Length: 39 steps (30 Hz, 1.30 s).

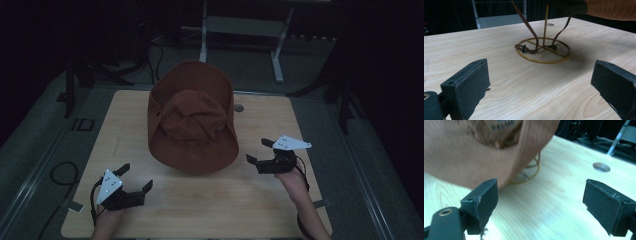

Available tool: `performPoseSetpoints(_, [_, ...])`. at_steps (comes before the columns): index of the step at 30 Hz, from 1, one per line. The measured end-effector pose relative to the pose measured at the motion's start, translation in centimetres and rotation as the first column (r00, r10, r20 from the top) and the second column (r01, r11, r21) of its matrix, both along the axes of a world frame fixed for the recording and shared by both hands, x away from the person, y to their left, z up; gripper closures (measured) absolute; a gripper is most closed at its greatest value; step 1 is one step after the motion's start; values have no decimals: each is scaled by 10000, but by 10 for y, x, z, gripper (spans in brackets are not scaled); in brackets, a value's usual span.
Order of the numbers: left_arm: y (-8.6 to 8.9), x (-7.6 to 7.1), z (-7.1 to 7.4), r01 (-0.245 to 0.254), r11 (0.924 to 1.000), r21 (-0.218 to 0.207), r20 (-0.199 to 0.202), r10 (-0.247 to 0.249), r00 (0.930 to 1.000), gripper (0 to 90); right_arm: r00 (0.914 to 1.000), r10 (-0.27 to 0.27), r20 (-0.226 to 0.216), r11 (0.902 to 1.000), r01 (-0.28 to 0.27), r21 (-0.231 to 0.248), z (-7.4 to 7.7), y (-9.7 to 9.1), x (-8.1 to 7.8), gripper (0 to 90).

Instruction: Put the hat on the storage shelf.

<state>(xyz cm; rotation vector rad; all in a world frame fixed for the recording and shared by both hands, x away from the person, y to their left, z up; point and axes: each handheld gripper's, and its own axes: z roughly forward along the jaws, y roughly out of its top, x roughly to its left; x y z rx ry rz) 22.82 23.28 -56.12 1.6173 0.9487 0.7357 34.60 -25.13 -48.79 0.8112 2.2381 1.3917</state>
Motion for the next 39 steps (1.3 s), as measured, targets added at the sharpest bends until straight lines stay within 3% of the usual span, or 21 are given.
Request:
performPoseSetpoints(5, [0,0,-1,-15,10000,-2,-31,15,10000,24,9994,189,-287,9993,-199,-323,-20,-8,-5,128])
performPoseSetpoints(16, [0,1,-2,39,10000,79,-111,-38,9999,24,9945,-7,-1047,9981,-57,-609,-52,-38,-21,132])
performPoseSetpoints(26, [0,1,-3,0,10000,81,-154,1,9999,24,9906,-737,-1151,9965,687,-473,-63,-74,-37,131])
performPoseSetpoints(31, [0,1,-3,-15,10000,97,-180,17,9998,24,9830,-1338,-1255,9910,1316,-258,-66,-93,-37,130])
performPoseSetpoints(39, [2,0,-3,-88,9999,57,-191,89,9998,24,9755,-1918,-1080,9813,1892,-343,-69,-102,-35,130])
